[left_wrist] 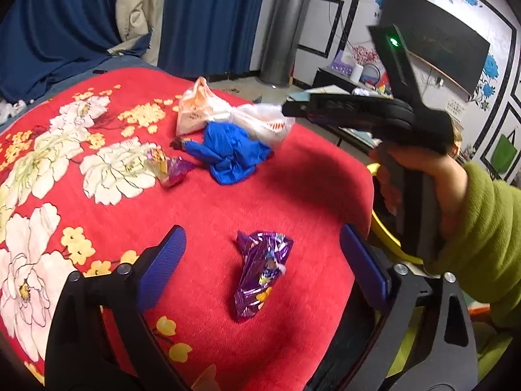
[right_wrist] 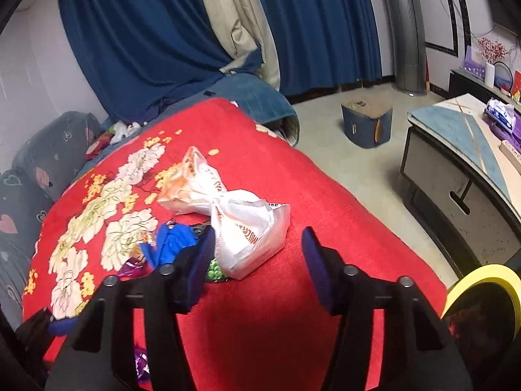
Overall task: Collect trash
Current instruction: 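Grasp the purple candy wrapper with the left tool while the right tool grasps the white plastic bag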
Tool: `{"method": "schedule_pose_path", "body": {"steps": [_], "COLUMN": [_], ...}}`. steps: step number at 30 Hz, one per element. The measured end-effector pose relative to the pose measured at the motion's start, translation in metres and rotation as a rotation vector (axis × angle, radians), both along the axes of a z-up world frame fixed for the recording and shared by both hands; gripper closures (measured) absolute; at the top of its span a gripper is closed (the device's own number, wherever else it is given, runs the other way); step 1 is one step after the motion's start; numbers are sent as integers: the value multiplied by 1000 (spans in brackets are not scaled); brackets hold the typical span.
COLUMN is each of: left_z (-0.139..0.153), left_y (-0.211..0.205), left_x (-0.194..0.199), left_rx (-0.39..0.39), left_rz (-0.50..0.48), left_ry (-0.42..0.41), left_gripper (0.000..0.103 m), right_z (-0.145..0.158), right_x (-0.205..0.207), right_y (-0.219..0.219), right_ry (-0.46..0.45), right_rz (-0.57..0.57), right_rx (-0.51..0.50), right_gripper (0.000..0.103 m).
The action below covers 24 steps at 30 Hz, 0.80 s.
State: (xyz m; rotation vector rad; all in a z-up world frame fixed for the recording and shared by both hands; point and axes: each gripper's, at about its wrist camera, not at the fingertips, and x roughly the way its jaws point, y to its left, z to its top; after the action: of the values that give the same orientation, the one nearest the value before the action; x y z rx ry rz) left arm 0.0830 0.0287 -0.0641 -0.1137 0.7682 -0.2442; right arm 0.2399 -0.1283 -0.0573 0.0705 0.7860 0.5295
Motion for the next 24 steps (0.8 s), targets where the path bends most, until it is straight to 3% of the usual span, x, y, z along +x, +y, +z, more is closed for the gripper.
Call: {"method": "schedule_pose_path", "body": {"steps": [5, 9, 11, 15, 17, 19, 24], "left_z": [-11, -17, -19, -24, -25, -27, -30], "left_y": [2, 5, 5, 3, 1, -3, -10], "left_x": [4, 6, 6, 8, 8, 8, 8], "left_rx": [-10, -22, -24, -20, -12, -9, 6], "left_rz": [-13, -14, -17, -31, -36, -50, -75], "left_ry": [53, 81, 93, 111, 118, 127, 133], "left_gripper": [29, 36, 41, 55, 70, 76, 78], "right_z": [-9, -15, -18, -19, -19, -20, -21], "right_x": [11, 19, 20, 18, 18, 16, 10], "right_y": [10, 12, 12, 3, -5, -16, -40], "right_ry": [17, 31, 33, 9, 2, 1, -4], "right_rz": [-5, -26, -30, -63, -85, -108, -151], "right_rx": [-15, -19, -21, -9, 6, 22, 45], "right_gripper": [64, 84, 88, 92, 92, 92, 93]}}
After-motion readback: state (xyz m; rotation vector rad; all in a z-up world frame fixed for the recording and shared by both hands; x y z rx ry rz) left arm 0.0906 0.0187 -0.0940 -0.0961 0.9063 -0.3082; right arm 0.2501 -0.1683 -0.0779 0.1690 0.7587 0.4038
